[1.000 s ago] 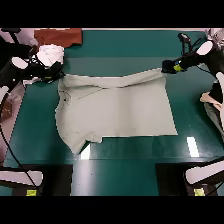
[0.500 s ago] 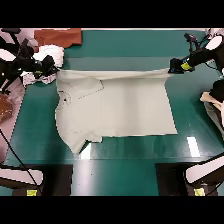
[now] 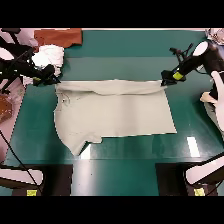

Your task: Fold the shirts.

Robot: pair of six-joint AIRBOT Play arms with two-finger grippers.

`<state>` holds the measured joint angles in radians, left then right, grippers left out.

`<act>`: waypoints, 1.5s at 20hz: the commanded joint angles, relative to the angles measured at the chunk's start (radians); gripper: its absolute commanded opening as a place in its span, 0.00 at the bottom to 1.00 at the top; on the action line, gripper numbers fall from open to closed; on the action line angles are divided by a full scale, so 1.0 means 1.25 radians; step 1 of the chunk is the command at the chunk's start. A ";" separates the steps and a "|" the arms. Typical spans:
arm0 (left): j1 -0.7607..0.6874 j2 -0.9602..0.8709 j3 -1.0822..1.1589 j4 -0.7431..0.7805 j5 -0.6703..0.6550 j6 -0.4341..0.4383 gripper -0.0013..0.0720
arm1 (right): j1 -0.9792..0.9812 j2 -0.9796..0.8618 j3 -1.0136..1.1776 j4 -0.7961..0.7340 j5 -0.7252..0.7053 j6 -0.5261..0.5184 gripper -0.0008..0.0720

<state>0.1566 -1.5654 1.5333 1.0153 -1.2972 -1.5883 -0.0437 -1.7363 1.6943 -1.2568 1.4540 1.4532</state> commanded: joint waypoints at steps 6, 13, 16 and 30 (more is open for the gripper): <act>0.001 0.035 -0.031 0.048 -0.070 0.010 0.06 | 0.017 0.004 -0.088 -0.060 -0.040 0.004 0.03; 0.001 0.122 -0.229 0.080 0.117 0.016 0.06 | -0.018 0.003 0.018 -0.063 -0.060 0.014 0.03; 0.001 0.151 -0.276 0.081 0.169 0.051 0.06 | -0.026 -0.003 0.020 -0.056 -0.045 0.016 0.03; 0.001 0.118 -0.309 0.084 0.276 0.056 0.30 | 0.009 -0.061 0.021 -0.065 -0.007 0.016 0.15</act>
<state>0.1570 -1.4132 1.1484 1.1210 -0.9604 -1.5177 -0.0250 -1.8137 1.7195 -1.3327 1.4281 1.4727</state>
